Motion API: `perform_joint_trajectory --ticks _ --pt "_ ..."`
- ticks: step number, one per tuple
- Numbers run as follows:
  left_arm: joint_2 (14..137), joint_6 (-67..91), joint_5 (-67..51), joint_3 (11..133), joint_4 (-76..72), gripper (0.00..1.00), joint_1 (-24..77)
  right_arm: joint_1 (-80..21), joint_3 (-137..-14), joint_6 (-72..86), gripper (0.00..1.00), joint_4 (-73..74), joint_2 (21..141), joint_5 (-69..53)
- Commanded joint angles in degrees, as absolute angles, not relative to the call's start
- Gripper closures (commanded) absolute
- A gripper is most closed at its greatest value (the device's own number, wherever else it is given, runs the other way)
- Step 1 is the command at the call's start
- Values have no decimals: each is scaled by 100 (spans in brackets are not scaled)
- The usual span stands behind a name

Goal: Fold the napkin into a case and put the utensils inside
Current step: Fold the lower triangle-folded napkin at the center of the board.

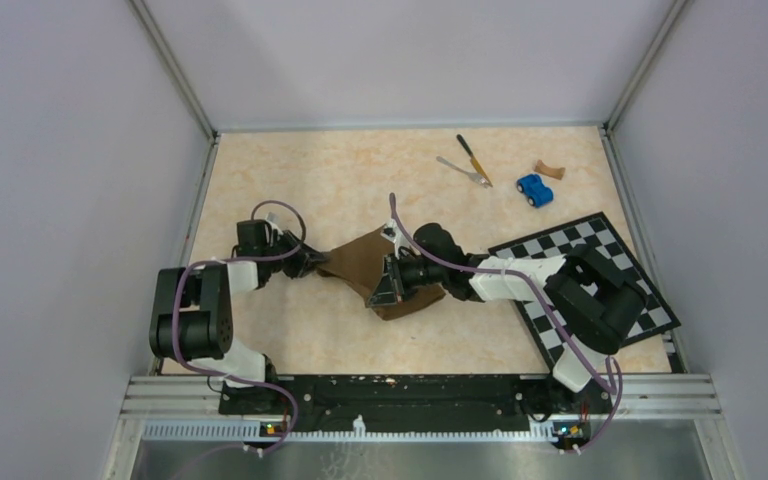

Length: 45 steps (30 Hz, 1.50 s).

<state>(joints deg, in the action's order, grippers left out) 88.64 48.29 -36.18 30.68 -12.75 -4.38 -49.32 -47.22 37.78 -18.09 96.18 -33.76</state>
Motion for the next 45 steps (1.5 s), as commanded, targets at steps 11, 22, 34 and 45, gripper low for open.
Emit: perform_joint_trajectory --ticks 11,22,34,45 --pt "8167 4109 -1708 4608 1871 100 -131 -5363 -4383 3547 100 -2603 10054 -4258" --pt "9154 6864 1582 6627 5183 100 1377 -4821 -3161 4826 100 -4060 10025 -4412" --pt "10939 8984 2277 8731 7492 100 2249 -4516 -2496 5129 100 -4431 9922 -4269" --pt "11821 8861 2466 9575 7913 100 2583 -4454 -2762 3265 63 -2724 8806 -3138"
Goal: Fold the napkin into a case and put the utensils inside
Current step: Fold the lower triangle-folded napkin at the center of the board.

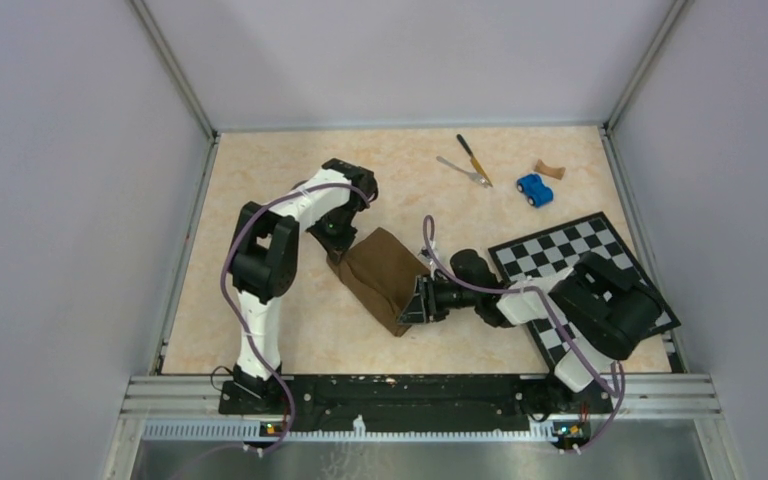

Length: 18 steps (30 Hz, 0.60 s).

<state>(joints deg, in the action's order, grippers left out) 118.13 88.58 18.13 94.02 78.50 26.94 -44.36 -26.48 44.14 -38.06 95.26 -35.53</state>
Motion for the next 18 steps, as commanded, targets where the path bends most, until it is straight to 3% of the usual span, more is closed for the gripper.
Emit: perform_joint_trajectory --ticks 1,4,8,18 --pt "11819 8818 2412 9545 7861 100 2582 -4451 -2806 3095 54 -2671 8651 -2953" --pt "11856 8685 2333 9547 7770 100 2600 -4468 -3014 2601 38 -2687 8452 -2604" --pt "11925 8538 2299 9616 7749 100 2605 -4611 -3324 2272 28 -3019 8457 -2225" --pt "11909 8246 2180 9628 7638 100 2582 -5379 -4578 1417 26 -2953 9291 -1137"
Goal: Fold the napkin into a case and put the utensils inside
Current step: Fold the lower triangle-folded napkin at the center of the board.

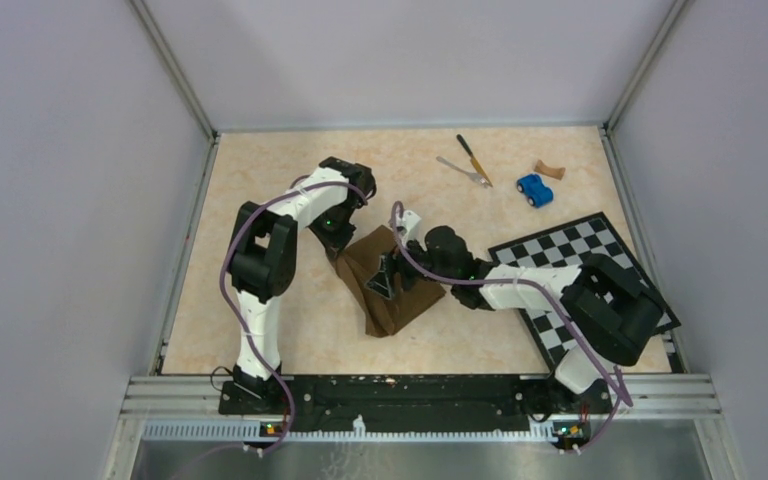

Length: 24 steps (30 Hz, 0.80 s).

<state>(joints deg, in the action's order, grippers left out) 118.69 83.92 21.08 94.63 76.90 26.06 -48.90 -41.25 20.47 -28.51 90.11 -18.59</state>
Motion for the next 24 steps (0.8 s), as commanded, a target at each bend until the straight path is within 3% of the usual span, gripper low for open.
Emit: perform_joint_trajectory --ticks 1,19,24 --pt "11899 8231 2158 9625 7626 100 2577 -5513 -4711 1336 26 -2819 9422 -908" --pt "11751 8007 1848 9373 7343 100 2397 -6698 -5828 464 24 -1370 10430 2160" --pt "11738 7983 1862 9365 7330 100 2397 -6694 -5869 385 18 -1353 10451 2198"
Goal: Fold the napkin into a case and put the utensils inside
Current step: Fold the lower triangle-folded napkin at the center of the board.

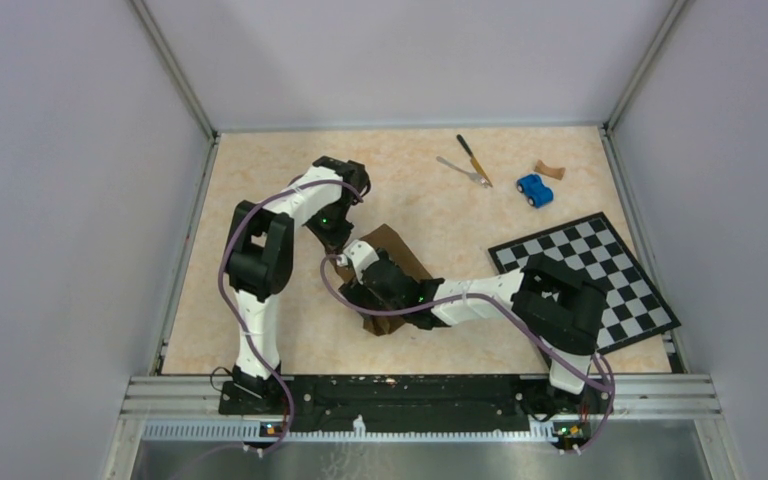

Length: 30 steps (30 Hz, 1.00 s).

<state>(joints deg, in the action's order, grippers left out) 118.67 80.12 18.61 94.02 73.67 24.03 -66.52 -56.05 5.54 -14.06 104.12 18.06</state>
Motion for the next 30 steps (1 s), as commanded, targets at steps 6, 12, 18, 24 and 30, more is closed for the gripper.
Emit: perform_joint_trajectory --ticks 6,12,18,24,30 --pt "11723 7948 1895 9378 7339 100 2399 -6645 -5730 589 18 -1510 10473 1777" --pt "11741 7896 1891 9353 7294 100 2398 -6577 -5451 882 48 -1729 10217 1641" --pt "11716 7834 1809 9334 7160 100 2399 -6490 -5233 1300 88 -1723 10011 1443" --pt "11659 7594 1796 9349 6975 100 2408 -6249 -4977 1835 100 -1729 9738 1140" --pt "11499 7298 1799 9330 6679 57 2439 -5823 -4458 2673 100 -2202 9534 307"
